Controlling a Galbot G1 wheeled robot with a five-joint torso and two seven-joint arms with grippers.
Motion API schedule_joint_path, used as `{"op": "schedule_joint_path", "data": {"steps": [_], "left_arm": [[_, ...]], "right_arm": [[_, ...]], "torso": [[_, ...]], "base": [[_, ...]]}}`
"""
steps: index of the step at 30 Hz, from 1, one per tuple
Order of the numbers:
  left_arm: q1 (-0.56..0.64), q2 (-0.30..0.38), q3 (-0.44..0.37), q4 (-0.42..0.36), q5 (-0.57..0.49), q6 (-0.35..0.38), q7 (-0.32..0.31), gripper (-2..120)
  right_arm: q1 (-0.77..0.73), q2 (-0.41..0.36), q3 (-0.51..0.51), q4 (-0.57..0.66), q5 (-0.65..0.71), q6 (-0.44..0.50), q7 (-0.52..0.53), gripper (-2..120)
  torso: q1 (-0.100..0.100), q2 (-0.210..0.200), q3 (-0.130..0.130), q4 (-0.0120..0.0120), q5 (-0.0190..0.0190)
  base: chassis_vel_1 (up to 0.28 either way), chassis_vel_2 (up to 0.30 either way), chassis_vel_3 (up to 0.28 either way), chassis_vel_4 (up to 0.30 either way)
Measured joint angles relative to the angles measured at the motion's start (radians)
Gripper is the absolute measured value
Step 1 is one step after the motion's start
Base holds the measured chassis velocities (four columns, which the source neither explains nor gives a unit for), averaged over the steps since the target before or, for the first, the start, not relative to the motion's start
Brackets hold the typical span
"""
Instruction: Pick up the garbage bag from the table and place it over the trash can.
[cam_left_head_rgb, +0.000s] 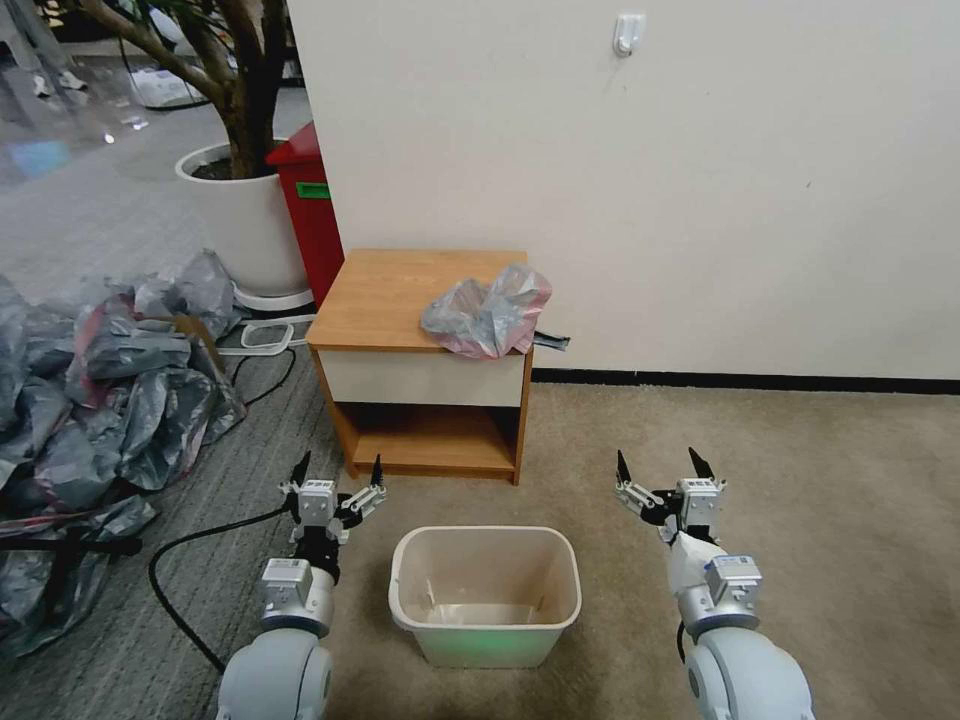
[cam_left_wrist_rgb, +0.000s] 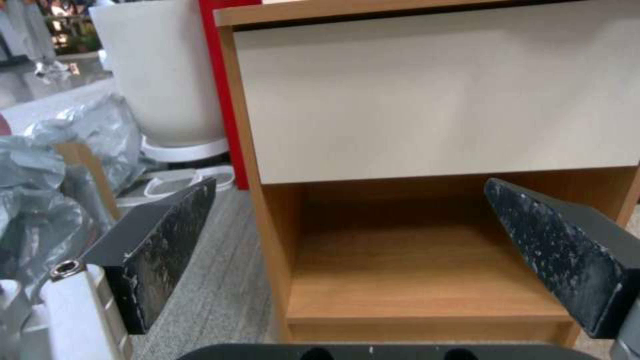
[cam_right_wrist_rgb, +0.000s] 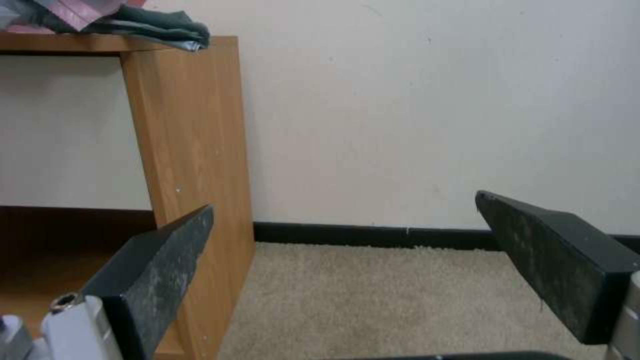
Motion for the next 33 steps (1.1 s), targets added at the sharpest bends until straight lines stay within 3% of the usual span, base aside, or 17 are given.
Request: {"op": "schedule_joint_path", "data": {"steps": [17, 21, 28, 33], "left_arm": [[0.003, 0.0, 0.0, -0.011, 0.0, 0.008, 0.0, 100], [0.028, 0.001, 0.002, -0.085, 0.001, 0.057, 0.0, 100], [0.102, 0.005, 0.012, -0.308, 0.013, 0.209, 0.0, 100], [0.133, 0.007, 0.016, -0.402, 0.018, 0.269, -0.002, 100]], "right_arm": [[-0.003, 0.001, 0.0, 0.006, 0.002, -0.001, 0.0, 100], [-0.031, 0.013, 0.0, 0.068, 0.026, -0.024, 0.012, 100], [-0.142, 0.062, 0.003, 0.311, 0.119, -0.121, 0.059, 100], [-0.188, 0.079, -0.009, 0.396, 0.168, -0.149, 0.084, 100]], "torso": [[0.0, 0.0, 0.0, 0.0, -0.0001], [0.0, 0.0, 0.0, -0.0001, 0.0001], [0.0, 0.0, 0.0, 0.0, -0.0001], [0.0, 0.0, 0.0, 0.0, -0.0003]], "base": [[0.0, 0.0, 0.0, 0.0], [0.0, 0.0, 0.0, 0.0], [0.0, 0.0, 0.0, 0.0], [0.0, 0.0, 0.0, 0.0]]}}
